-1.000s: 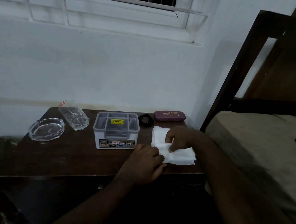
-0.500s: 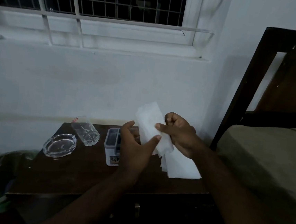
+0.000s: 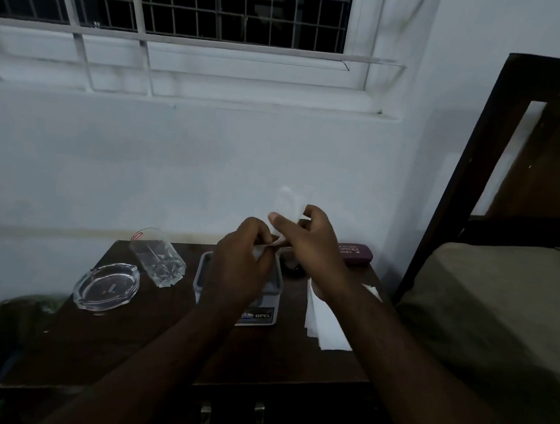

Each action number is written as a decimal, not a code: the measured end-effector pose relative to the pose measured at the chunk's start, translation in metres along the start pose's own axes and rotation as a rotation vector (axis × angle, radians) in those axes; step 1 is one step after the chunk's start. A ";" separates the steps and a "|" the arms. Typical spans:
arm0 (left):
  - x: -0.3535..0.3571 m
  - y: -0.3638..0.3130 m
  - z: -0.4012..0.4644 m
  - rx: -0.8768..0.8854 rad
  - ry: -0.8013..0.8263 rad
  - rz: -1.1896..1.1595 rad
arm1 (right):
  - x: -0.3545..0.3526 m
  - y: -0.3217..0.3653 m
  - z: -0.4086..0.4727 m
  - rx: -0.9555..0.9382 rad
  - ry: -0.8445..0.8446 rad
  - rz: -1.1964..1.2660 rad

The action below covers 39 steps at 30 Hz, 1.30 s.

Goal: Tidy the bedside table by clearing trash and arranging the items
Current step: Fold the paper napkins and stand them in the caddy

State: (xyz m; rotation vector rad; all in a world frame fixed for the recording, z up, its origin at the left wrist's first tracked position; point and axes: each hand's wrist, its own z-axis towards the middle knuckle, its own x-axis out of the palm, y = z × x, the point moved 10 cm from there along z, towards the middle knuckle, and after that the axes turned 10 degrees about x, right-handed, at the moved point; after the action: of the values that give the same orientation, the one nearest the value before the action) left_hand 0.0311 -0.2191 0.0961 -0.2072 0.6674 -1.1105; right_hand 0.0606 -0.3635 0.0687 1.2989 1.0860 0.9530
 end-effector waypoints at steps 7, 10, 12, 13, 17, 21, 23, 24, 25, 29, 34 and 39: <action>0.012 0.031 -0.017 -0.171 0.104 -0.066 | -0.029 0.013 0.006 -0.181 -0.286 -0.283; 0.019 0.027 -0.016 0.006 0.251 0.177 | -0.028 0.016 0.004 -0.244 -0.301 -0.372; 0.030 0.034 -0.020 -0.036 0.402 0.301 | -0.026 0.021 0.000 -0.310 -0.321 -0.446; 0.035 0.039 -0.023 -0.100 0.475 0.324 | -0.024 0.024 -0.001 -0.340 -0.335 -0.492; 0.046 0.040 -0.029 -0.149 0.628 0.336 | -0.009 0.032 -0.006 -0.429 -0.333 -0.654; 0.047 0.049 -0.033 -0.212 0.674 0.354 | 0.001 0.033 -0.010 -0.468 -0.336 -0.660; 0.045 0.050 -0.034 -0.209 0.647 0.374 | 0.004 0.033 -0.010 -0.471 -0.345 -0.641; 0.044 0.050 -0.034 -0.201 0.632 0.381 | 0.005 0.032 -0.009 -0.468 -0.345 -0.632; 0.042 0.049 -0.035 -0.198 0.618 0.381 | 0.007 0.031 -0.008 -0.465 -0.342 -0.631; 0.036 0.043 -0.034 -0.189 0.587 0.353 | 0.023 0.018 -0.004 -0.466 -0.278 -0.722; 0.040 0.049 -0.032 -0.162 0.598 0.366 | 0.027 0.010 -0.004 -0.407 -0.213 -0.743; 0.045 0.066 -0.033 -0.125 0.597 0.360 | 0.028 0.006 0.000 -0.357 -0.184 -0.725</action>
State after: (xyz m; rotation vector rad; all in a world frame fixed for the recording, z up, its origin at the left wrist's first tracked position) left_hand 0.0739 -0.2234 0.0210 0.1463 1.2540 -0.7763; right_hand 0.0677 -0.3365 0.0724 0.6040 1.0656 0.4359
